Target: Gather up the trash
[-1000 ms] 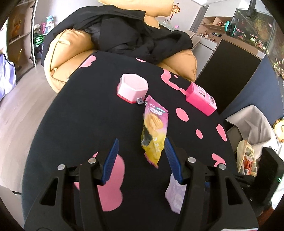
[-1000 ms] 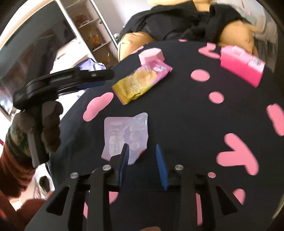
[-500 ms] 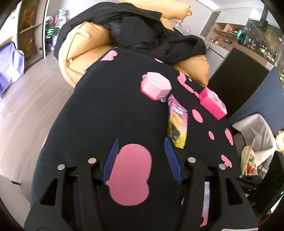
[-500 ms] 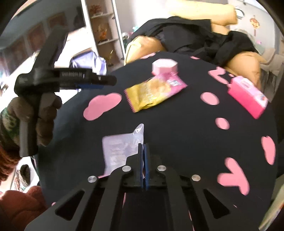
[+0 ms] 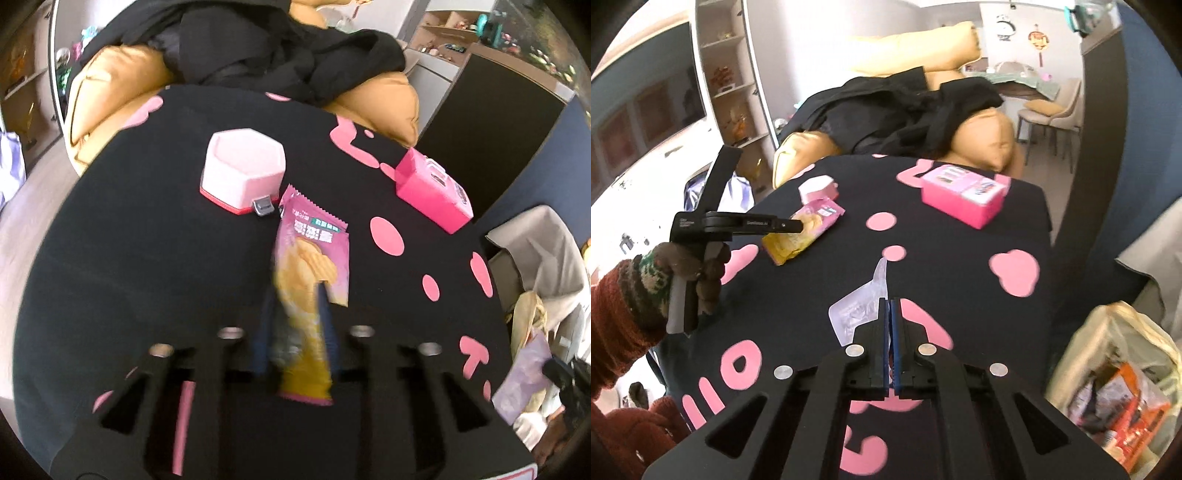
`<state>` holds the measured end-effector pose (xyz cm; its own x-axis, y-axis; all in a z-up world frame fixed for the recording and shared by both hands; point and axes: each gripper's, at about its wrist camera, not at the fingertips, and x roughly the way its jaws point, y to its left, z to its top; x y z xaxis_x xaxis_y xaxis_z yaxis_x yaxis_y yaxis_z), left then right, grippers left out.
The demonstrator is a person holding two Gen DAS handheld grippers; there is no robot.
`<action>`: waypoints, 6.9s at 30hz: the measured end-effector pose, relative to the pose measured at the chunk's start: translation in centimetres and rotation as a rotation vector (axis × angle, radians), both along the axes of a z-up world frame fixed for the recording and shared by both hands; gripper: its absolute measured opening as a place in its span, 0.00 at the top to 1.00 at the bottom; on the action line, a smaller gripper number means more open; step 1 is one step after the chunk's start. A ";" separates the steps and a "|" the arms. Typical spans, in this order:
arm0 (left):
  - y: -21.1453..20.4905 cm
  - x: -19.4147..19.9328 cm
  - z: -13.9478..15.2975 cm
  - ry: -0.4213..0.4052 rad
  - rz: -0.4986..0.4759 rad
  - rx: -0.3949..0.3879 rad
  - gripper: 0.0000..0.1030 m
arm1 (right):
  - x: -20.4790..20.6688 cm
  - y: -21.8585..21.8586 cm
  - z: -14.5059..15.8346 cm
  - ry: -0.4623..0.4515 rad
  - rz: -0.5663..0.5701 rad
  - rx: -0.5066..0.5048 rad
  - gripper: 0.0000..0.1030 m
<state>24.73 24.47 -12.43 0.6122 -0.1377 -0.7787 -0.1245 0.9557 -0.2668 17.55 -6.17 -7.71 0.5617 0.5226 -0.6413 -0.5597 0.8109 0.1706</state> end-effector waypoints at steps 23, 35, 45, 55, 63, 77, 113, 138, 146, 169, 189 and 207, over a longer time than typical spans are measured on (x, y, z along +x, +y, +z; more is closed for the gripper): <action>-15.7 -6.7 16.1 -0.326 -0.286 0.016 0.96 | -4.2 -14.8 8.0 -0.225 -0.259 0.064 0.97; -29.2 -5.4 12.3 -0.204 -0.557 -0.084 0.96 | -6.0 -23.2 8.9 -0.289 -0.427 0.019 0.96; -36.7 -2.2 5.3 -0.087 -0.648 -0.149 0.96 | -5.7 -27.5 6.8 -0.241 -0.520 0.003 0.96; -37.4 -1.4 3.0 -0.051 -0.597 -0.091 0.72 | -4.5 -27.8 3.8 -0.178 -0.523 0.037 0.96; -32.2 -4.9 6.7 -0.158 -0.456 0.035 0.55 | -3.1 -25.7 2.0 -0.127 -0.498 0.053 0.96; -24.9 -7.7 6.4 -0.100 -0.326 -0.003 0.51 | 1.6 -17.5 -6.6 0.060 -0.375 -0.102 0.96; -22.9 -24.4 13.4 -0.382 -0.166 0.265 0.19 | -16.8 -14.6 4.1 -0.035 -0.354 0.082 0.50; -22.4 -26.9 14.3 -0.415 -0.146 0.302 0.19 | -22.8 -11.8 7.2 -0.246 -0.365 0.022 0.50; -22.7 -26.9 14.3 -0.417 -0.155 0.305 0.19 | -22.9 -12.2 7.2 -0.246 -0.378 0.034 0.50; -22.9 -27.0 14.0 -0.411 -0.165 0.304 0.19 | -22.9 -12.4 7.0 -0.238 -0.386 0.038 0.50; -23.0 -27.0 14.1 -0.410 -0.164 0.304 0.19 | -22.9 -12.5 6.7 -0.235 -0.392 0.039 0.50; -22.9 -27.0 14.1 -0.410 -0.164 0.304 0.19 | -22.8 -12.6 6.8 -0.235 -0.391 0.039 0.49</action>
